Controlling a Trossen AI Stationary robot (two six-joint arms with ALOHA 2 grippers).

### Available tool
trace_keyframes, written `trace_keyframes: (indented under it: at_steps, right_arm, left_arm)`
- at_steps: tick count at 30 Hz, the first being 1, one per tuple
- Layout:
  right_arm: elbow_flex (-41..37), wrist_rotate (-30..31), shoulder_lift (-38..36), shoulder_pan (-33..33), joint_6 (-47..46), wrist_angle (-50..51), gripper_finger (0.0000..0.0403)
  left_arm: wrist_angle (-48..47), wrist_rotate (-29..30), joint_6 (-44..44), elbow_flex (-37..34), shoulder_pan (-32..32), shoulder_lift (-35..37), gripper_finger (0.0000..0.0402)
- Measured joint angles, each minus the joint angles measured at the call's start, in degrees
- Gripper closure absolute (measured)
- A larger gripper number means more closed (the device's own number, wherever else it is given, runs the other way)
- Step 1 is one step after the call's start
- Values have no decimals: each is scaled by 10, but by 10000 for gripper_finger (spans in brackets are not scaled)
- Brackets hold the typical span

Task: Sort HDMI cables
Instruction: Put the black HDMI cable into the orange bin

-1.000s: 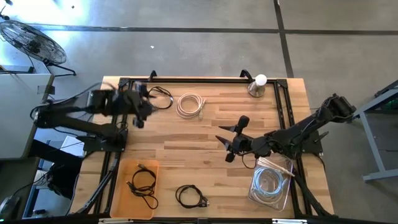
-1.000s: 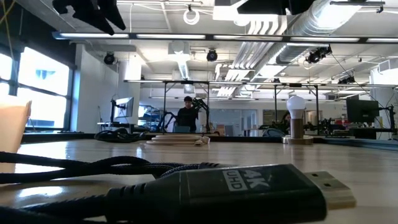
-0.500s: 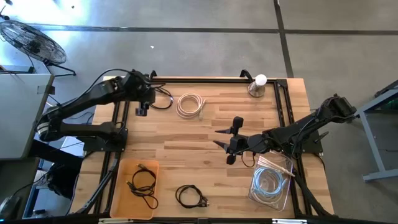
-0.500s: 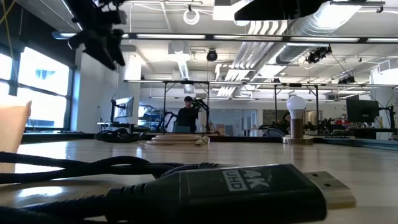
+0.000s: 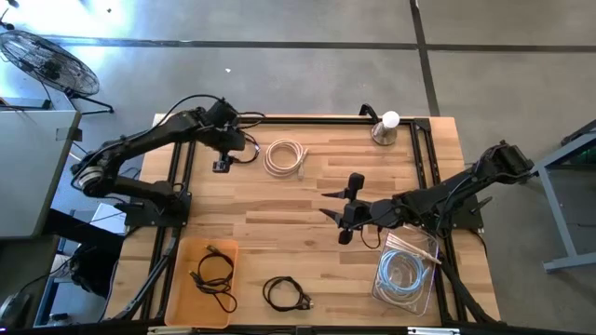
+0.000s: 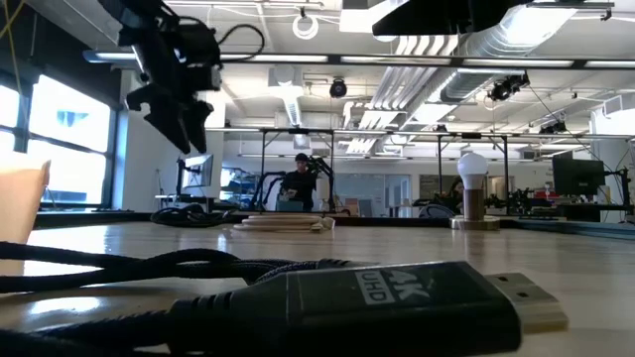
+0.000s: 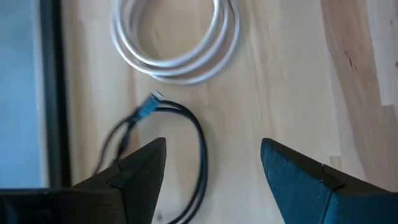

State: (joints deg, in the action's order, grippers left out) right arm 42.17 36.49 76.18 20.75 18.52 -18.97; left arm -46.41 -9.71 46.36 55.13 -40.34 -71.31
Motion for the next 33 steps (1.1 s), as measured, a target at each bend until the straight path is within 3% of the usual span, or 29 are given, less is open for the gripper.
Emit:
trace_keyframes:
  at_steps: [16,23,33]
  right_arm:
    - [0,-3,0,-1,-20,38,215]
    - [0,-23,0,-1,-31,45,215]
    - [0,-54,0,-1,-35,49,215]
  left_arm:
    - [-2,-49,-75,0,-2,-147,144]
    - [20,10,-104,0,-2,-191,144]
    - [70,41,-140,0,-2,-240,144]
